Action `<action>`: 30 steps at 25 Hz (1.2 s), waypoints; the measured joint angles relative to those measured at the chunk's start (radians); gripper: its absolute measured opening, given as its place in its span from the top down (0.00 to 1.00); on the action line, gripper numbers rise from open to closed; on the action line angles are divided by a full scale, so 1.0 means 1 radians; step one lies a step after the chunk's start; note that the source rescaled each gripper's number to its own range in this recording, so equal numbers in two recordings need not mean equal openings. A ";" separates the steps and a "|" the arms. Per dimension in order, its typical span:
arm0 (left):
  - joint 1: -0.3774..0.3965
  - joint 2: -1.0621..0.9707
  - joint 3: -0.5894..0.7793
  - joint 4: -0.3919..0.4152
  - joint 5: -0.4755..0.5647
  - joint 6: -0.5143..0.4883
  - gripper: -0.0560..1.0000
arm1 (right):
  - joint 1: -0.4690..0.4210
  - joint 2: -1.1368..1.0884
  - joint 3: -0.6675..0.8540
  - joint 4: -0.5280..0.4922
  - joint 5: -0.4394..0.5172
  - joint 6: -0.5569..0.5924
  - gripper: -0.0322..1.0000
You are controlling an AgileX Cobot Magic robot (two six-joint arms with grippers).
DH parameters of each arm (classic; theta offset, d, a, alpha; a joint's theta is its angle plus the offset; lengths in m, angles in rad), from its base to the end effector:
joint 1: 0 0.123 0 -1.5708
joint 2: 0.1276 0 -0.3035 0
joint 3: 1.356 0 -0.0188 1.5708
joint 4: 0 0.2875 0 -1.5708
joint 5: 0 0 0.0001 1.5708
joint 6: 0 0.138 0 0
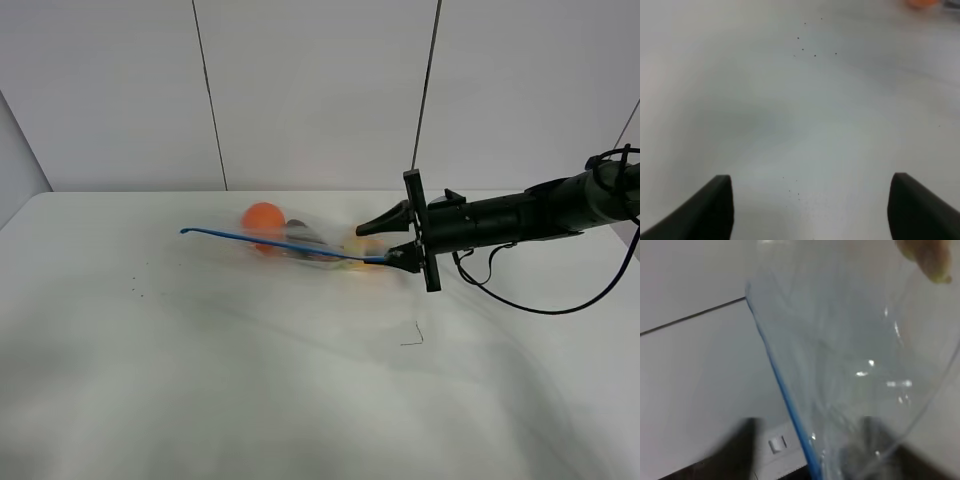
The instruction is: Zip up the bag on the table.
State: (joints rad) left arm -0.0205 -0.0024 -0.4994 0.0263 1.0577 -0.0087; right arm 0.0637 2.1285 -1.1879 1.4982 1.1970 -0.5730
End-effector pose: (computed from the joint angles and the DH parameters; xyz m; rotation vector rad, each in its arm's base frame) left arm 0.0506 0.0021 0.2739 0.0108 2.0392 0.0131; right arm 0.4123 0.1547 0.1097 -0.4623 -2.4642 -1.7983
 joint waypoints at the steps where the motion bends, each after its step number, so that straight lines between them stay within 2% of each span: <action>1: 0.000 0.000 0.000 0.000 0.000 0.000 0.00 | 0.000 -0.001 0.000 -0.009 0.000 0.006 0.18; 4: 0.000 0.000 0.000 0.000 0.000 0.000 0.00 | -0.003 -0.003 -0.002 -0.052 0.007 0.014 0.04; 8: 0.000 0.000 0.000 0.001 0.000 0.000 0.00 | -0.036 -0.021 -0.055 -0.222 0.009 0.063 0.01; 12: 0.000 0.000 0.000 0.001 0.000 0.000 0.00 | -0.061 -0.061 -0.198 -0.525 0.013 0.172 0.00; 17: 0.000 0.000 0.000 0.001 0.000 0.000 0.00 | -0.058 -0.081 -0.439 -1.033 0.015 0.381 0.00; 21: 0.000 0.000 0.000 0.001 0.000 0.000 0.00 | -0.058 -0.087 -0.535 -1.286 0.015 0.481 0.00; 25: 0.000 0.000 0.000 0.001 0.000 0.000 0.00 | -0.058 -0.100 -0.541 -1.382 0.015 0.507 0.00; 30: 0.000 0.000 0.000 0.001 0.000 0.000 0.00 | -0.058 -0.150 -0.517 -1.396 0.014 0.510 0.00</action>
State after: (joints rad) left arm -0.0205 -0.0024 -0.4994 0.0273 1.0577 -0.0087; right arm 0.0055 1.9789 -1.7048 0.1020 1.2115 -0.0627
